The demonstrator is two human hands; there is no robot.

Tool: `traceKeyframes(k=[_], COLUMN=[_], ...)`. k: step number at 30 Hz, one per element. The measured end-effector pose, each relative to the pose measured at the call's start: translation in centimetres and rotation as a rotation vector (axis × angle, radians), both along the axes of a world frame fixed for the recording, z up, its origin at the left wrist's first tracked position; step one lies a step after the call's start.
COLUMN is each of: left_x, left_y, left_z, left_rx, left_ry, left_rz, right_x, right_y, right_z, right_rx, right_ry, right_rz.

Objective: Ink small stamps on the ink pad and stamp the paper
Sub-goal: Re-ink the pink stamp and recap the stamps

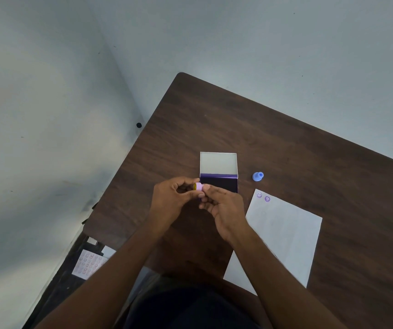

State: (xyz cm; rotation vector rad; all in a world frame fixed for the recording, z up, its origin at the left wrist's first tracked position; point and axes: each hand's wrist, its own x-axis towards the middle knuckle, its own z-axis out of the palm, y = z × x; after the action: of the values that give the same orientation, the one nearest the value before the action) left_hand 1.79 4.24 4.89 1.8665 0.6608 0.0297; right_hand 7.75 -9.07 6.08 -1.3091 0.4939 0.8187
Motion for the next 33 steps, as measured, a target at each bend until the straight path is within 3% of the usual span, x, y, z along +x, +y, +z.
traceKeyframes(k=[6,26,33], left_x=[-0.1,-0.2,0.9], left_y=[0.1,0.2,-1.3], left_z=[0.3,0.3,-0.8], left_rx=[-0.181,-0.18,-0.118], left_ry=[-0.021,-0.02,0.038], left_rz=[0.06,0.04,0.008], right_x=[0.2,0.3,2.3], right_y=[-0.1,0.1,-2.4], right_z=[0.0,-0.3,-0.2], right_rx=[0.008,-0.002,-0.222], right_ry=[-0.045,-0.049,-0.213], right_rz=[0.027,0.028,0.02])
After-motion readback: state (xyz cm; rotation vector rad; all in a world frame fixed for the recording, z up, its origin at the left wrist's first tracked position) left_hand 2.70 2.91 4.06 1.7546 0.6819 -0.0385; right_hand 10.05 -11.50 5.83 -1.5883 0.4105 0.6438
